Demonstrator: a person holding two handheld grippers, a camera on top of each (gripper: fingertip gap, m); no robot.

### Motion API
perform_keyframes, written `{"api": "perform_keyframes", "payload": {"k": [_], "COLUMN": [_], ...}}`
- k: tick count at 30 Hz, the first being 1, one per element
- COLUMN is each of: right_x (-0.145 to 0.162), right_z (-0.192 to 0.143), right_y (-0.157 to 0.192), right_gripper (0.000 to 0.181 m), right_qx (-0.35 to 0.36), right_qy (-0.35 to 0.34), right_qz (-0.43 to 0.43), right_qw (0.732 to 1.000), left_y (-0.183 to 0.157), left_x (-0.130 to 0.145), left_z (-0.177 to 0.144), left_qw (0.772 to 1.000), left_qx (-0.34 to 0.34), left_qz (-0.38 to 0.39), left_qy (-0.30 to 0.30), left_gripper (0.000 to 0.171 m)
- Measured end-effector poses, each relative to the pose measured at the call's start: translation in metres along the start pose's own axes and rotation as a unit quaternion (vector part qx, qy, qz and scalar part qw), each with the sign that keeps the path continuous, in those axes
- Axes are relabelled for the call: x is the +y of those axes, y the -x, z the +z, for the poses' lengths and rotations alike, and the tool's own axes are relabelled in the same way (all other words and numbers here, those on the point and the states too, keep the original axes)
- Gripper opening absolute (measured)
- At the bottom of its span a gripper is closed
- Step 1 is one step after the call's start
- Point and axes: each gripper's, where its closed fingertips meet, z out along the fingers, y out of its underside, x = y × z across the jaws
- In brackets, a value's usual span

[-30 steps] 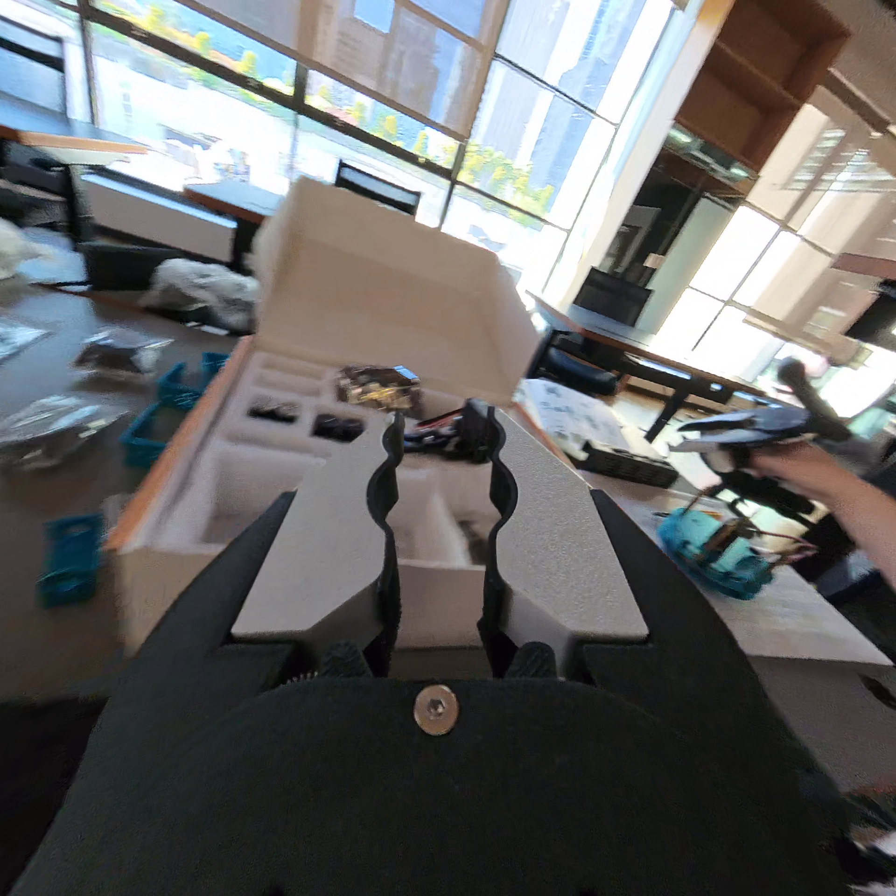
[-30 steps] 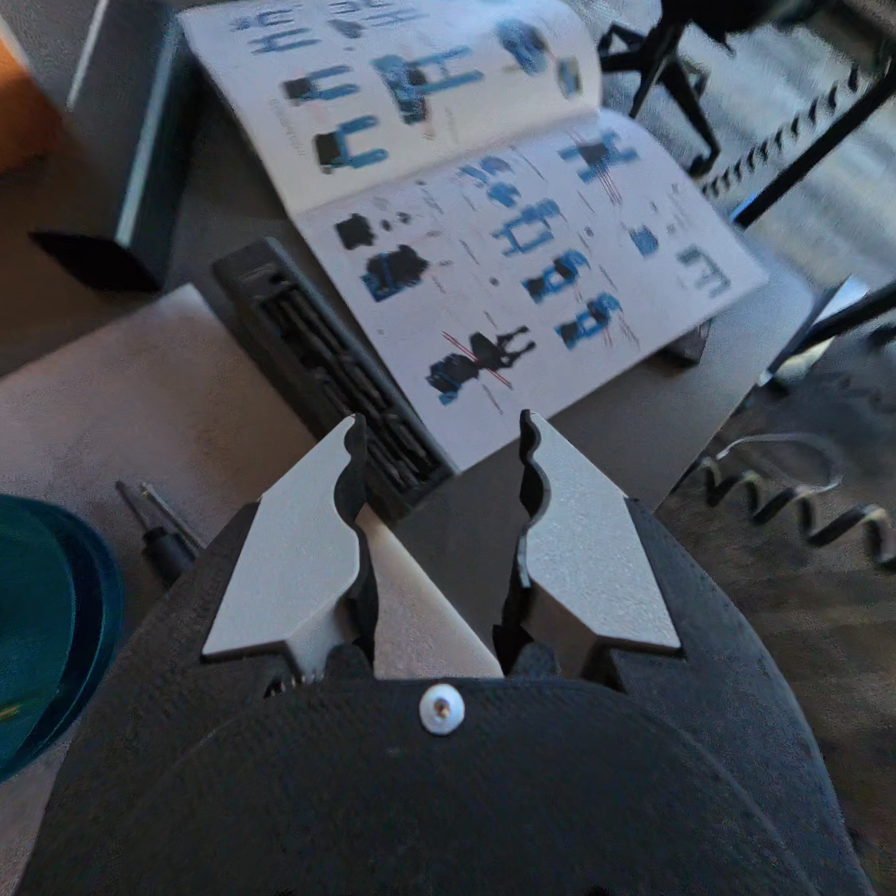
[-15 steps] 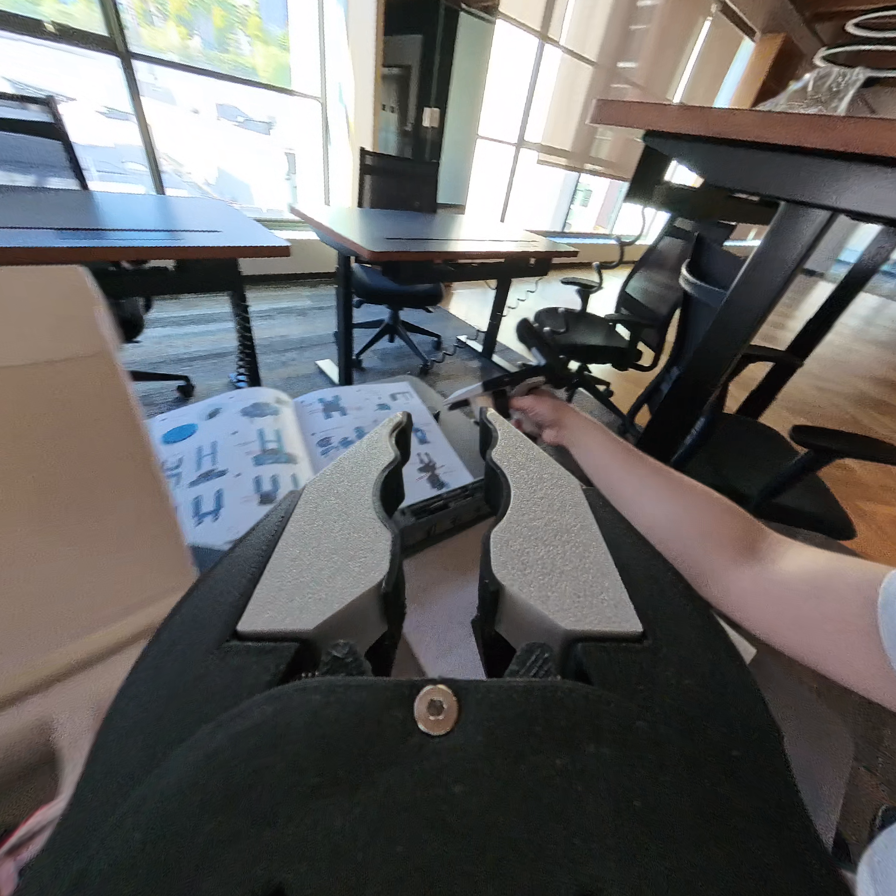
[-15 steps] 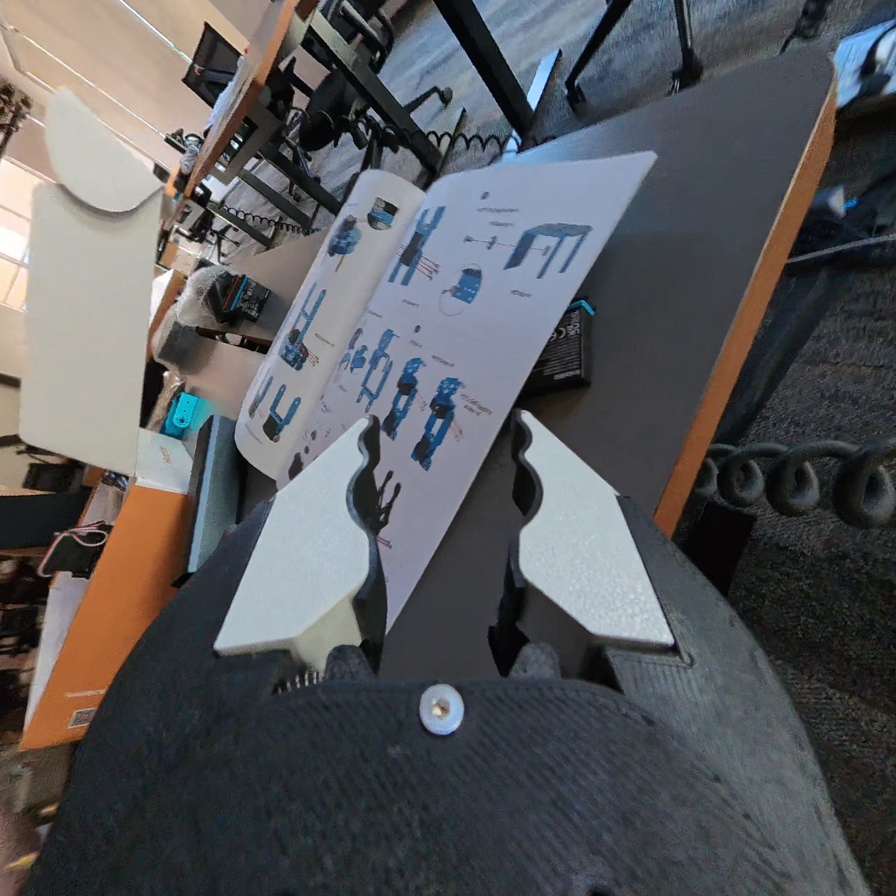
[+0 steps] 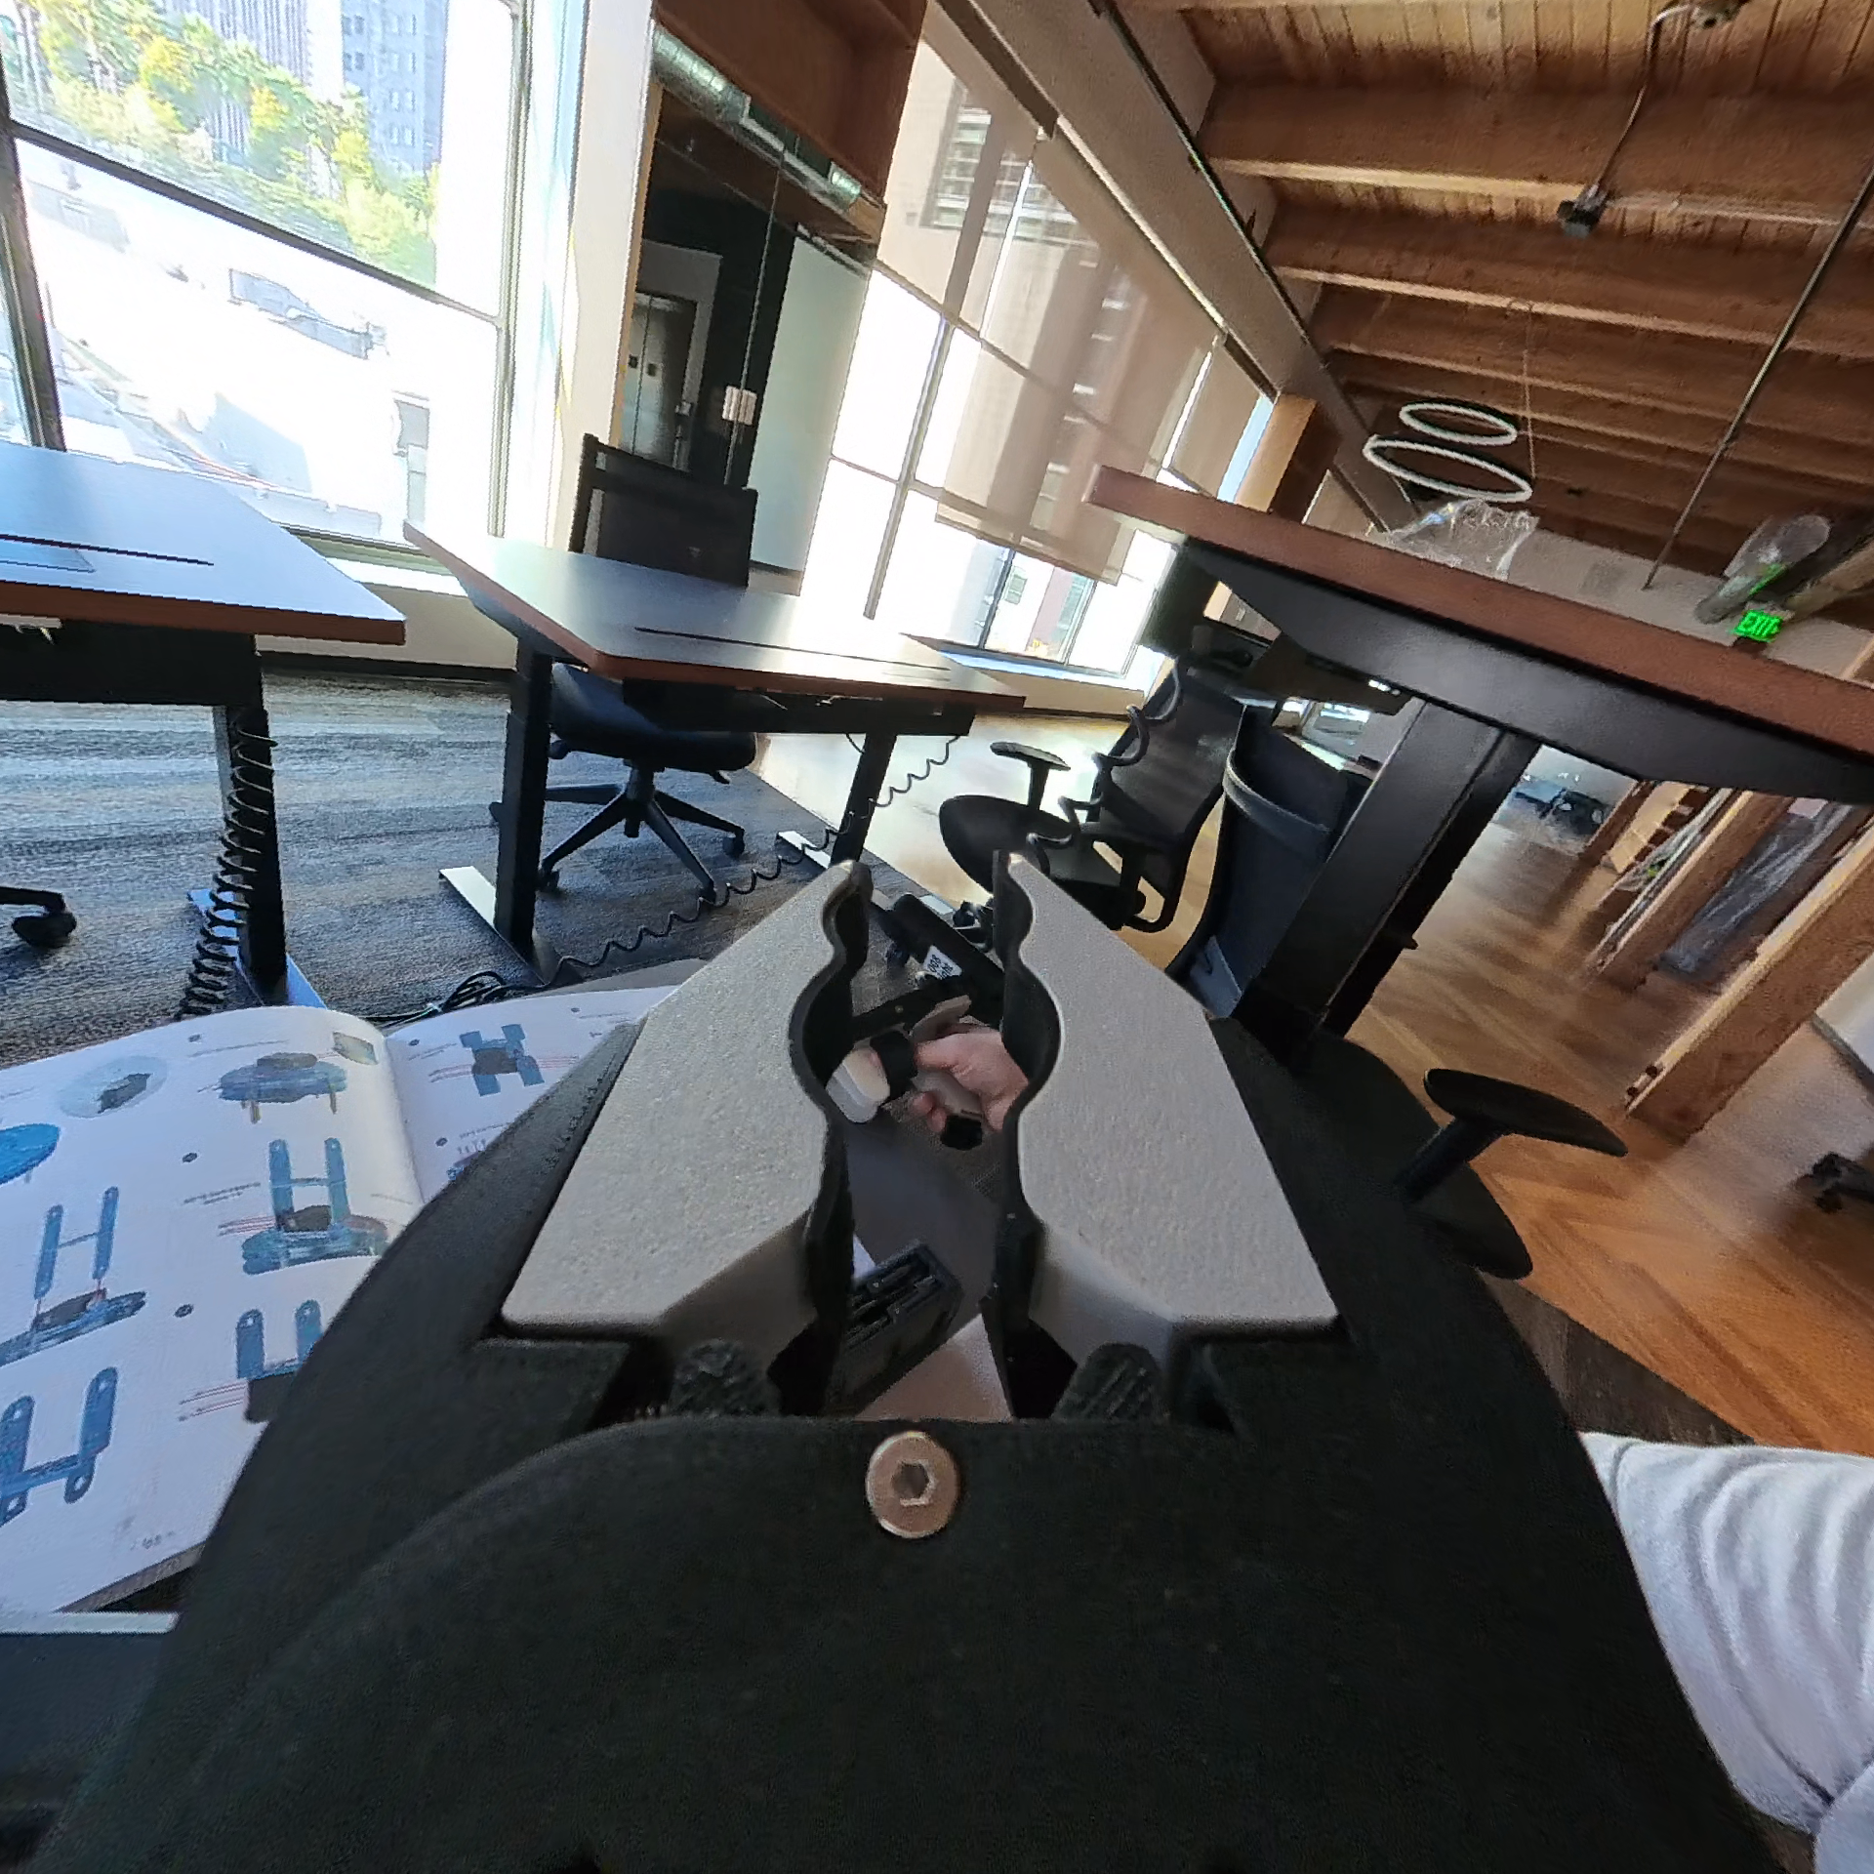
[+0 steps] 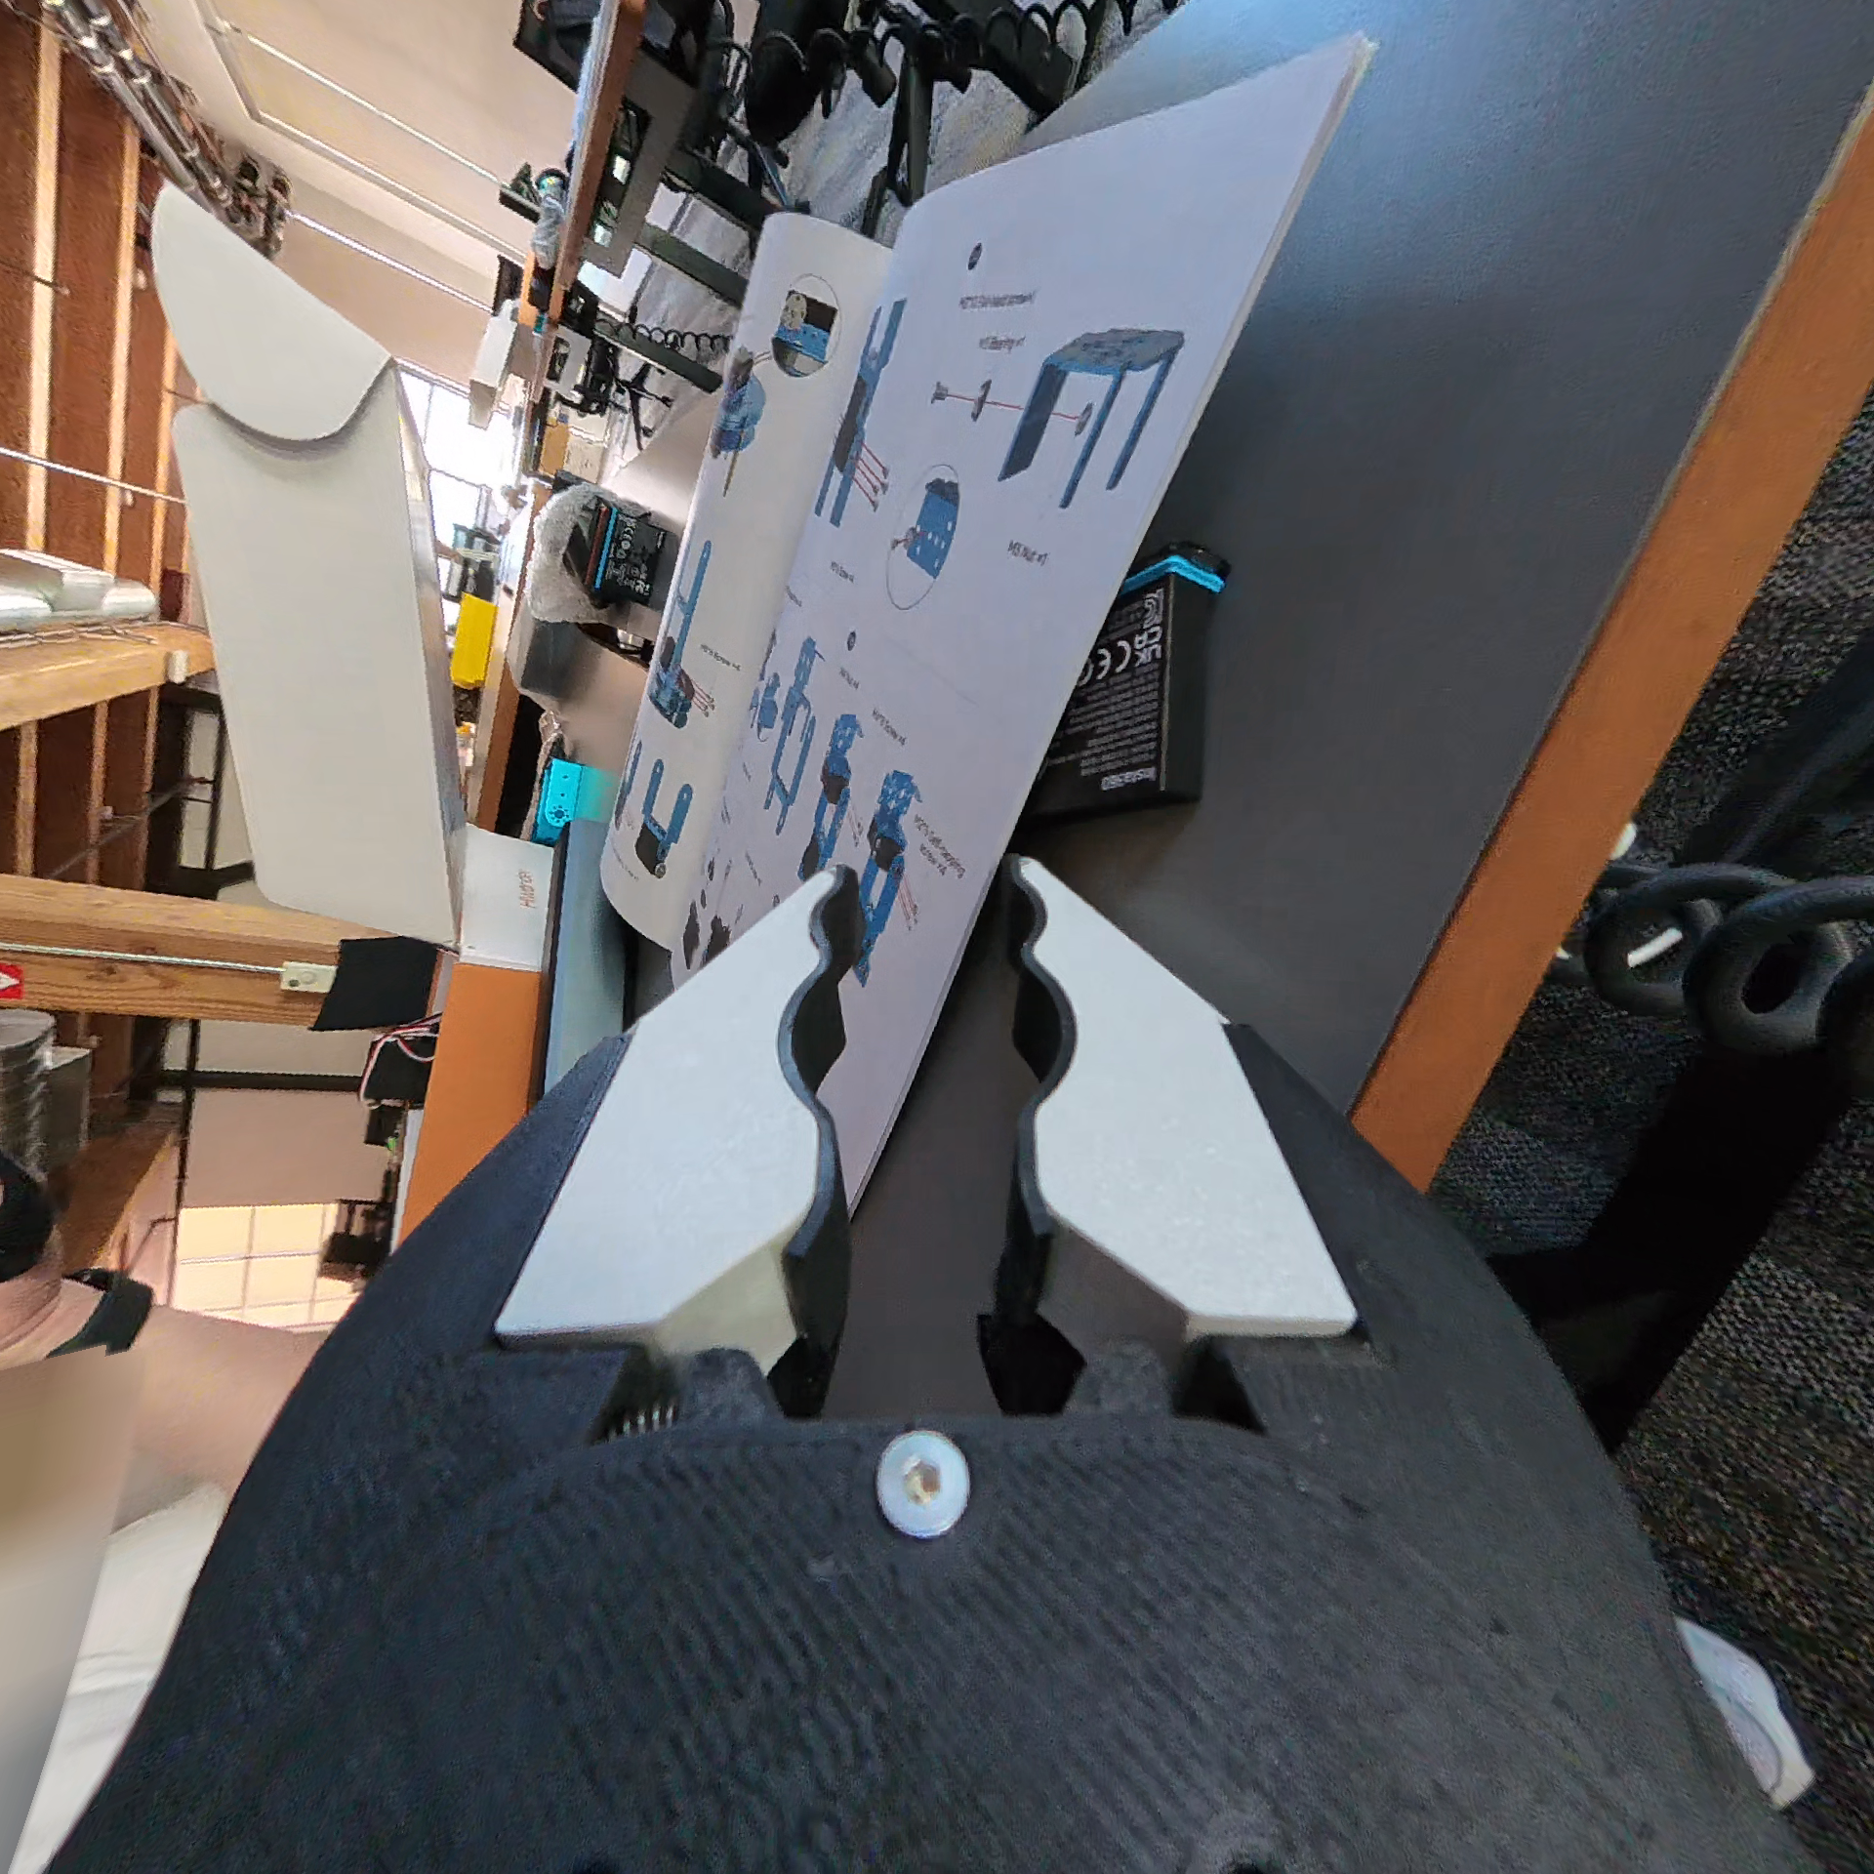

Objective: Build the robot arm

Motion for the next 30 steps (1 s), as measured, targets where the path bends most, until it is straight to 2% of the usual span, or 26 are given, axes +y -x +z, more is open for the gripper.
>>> {"api": "perform_keyframes", "payload": {"k": [4,7,13,15,18,21,25,26,28,30], "right_x": [-0.002,0.0,-0.002,0.0,0.006,-0.001,-0.017,-0.017,-0.012,-0.008], "right_z": [0.0,0.0,-0.009,-0.013,-0.02,-0.031,-0.035,-0.033,-0.026,-0.017], "right_y": [-0.002,-0.007,0.013,0.013,-0.001,-0.01,-0.004,-0.007,-0.009,-0.001], "right_gripper": [0.022,0.001,0.0,0.0,0.0,0.0,0.001,0.007,0.022,0.024], "right_qx": [-0.013,-0.004,-0.064,-0.031,0.058,0.097,0.012,-0.004,-0.029,-0.06], "right_qy": [-0.002,0.004,0.004,0.016,0.048,0.033,-0.036,-0.044,-0.032,-0.015], "right_qz": [0.021,0.025,0.04,0.018,-0.018,-0.028,0.034,0.05,0.078,0.084], "right_qw": [1.0,1.0,0.997,0.999,0.997,0.994,0.999,0.998,0.996,0.995], "left_y": [0.011,0.019,0.037,0.035,0.04,0.045,0.049,0.049,0.049,0.048], "left_x": [-0.002,0.004,0.017,0.017,0.02,0.022,0.024,0.024,0.028,0.031], "left_z": [-0.003,0.0,0.004,0.003,0.001,-0.001,-0.001,-0.001,0.002,0.004], "left_qw": [0.999,0.999,0.998,0.998,0.997,0.996,0.995,0.995,0.995,0.995], "left_qx": [-0.001,-0.009,-0.04,-0.034,-0.054,-0.062,-0.063,-0.064,-0.062,-0.059], "left_qz": [-0.029,-0.037,-0.05,-0.059,-0.05,-0.056,-0.067,-0.067,-0.068,-0.07], "left_qy": [-0.014,-0.011,0.016,0.018,0.027,0.03,0.031,0.032,0.038,0.044], "left_gripper": [0.021,0.019,0.015,0.015,0.015,0.015,0.015,0.015,0.015,0.015]}}
